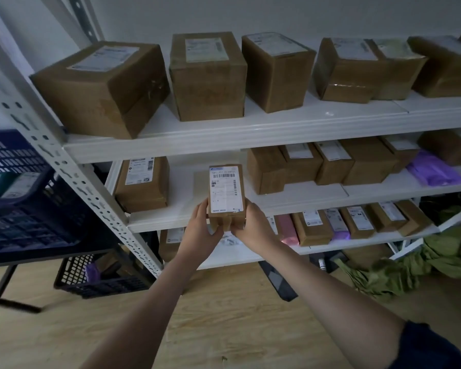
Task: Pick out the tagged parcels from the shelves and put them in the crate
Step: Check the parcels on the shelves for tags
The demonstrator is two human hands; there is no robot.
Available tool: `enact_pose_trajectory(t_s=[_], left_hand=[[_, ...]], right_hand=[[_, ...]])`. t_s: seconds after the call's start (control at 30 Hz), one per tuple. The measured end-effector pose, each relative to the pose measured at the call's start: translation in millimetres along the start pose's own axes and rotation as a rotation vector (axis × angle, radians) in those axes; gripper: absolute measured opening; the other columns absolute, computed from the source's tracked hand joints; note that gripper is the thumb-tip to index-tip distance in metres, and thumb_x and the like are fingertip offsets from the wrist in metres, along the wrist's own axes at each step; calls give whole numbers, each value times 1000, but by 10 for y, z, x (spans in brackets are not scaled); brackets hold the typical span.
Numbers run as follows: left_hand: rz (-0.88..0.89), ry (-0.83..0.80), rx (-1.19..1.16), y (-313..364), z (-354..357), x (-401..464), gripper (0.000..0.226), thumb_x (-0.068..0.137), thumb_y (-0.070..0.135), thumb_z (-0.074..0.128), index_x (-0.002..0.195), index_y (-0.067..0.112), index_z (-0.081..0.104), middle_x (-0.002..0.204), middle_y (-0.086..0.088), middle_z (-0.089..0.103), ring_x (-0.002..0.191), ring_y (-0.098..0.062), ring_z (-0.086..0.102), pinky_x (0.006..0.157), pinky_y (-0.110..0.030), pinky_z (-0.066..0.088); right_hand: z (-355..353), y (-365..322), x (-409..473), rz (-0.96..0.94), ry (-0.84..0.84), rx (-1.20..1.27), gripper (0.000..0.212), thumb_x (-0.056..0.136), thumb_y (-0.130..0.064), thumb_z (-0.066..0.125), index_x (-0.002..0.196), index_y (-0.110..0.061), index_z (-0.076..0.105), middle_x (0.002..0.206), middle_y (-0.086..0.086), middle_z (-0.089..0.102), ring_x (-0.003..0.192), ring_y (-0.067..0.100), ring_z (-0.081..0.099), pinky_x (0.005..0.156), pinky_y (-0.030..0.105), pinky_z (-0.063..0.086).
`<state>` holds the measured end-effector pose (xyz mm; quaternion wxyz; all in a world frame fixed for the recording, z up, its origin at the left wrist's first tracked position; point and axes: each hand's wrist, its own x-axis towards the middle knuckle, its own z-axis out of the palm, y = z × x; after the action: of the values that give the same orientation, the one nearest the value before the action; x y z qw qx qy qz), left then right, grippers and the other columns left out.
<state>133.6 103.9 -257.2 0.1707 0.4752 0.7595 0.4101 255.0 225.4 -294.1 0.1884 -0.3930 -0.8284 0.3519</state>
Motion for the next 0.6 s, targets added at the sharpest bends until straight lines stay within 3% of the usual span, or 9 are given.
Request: enact_pose_trajectory(t_s=[0.1, 0.27, 0.4, 0.47, 0.6], left_hand=[[-59, 22, -52, -180, 5, 235, 74, 84, 22, 72, 150, 25, 38, 139, 5, 51, 122, -12, 54, 96, -39, 55], [-169, 107, -78, -460, -61, 522, 66, 88, 11, 69, 147, 22, 42, 119, 11, 60, 105, -11, 59, 83, -32, 53], [-234, 106, -72, -736, -226, 691, 27, 93, 16, 67, 117, 18, 55, 111, 5, 67, 105, -15, 64, 79, -28, 49], [-260, 113, -24, -851, -350, 791, 18, 95, 20, 65, 109, 15, 56, 109, 1, 68, 102, -17, 65, 80, -28, 48], [-266, 101, -8, -973, -381, 728, 32, 97, 17, 63, 127, 14, 51, 112, 0, 68, 103, -16, 66, 86, -32, 53]], right_hand=[[83, -75, 276, -1, -60, 23, 71, 70, -51, 68, 137, -36, 49, 123, -10, 64, 109, 7, 66, 83, 31, 62], [343, -221, 747, -23, -107, 34, 61, 77, -38, 78, 132, -31, 54, 118, -7, 66, 105, 11, 68, 84, 28, 61], [508, -375, 1005, -61, -115, 68, 53, 81, -18, 79, 129, -18, 55, 110, -1, 69, 94, 14, 70, 72, 18, 55], [564, -426, 1103, -97, -115, 74, 56, 83, -13, 77, 133, -14, 52, 111, 6, 67, 95, 22, 70, 73, 25, 56], [622, -379, 1036, -69, -90, 45, 82, 86, -12, 75, 153, -12, 29, 133, 17, 49, 112, 33, 61, 90, 38, 54]])
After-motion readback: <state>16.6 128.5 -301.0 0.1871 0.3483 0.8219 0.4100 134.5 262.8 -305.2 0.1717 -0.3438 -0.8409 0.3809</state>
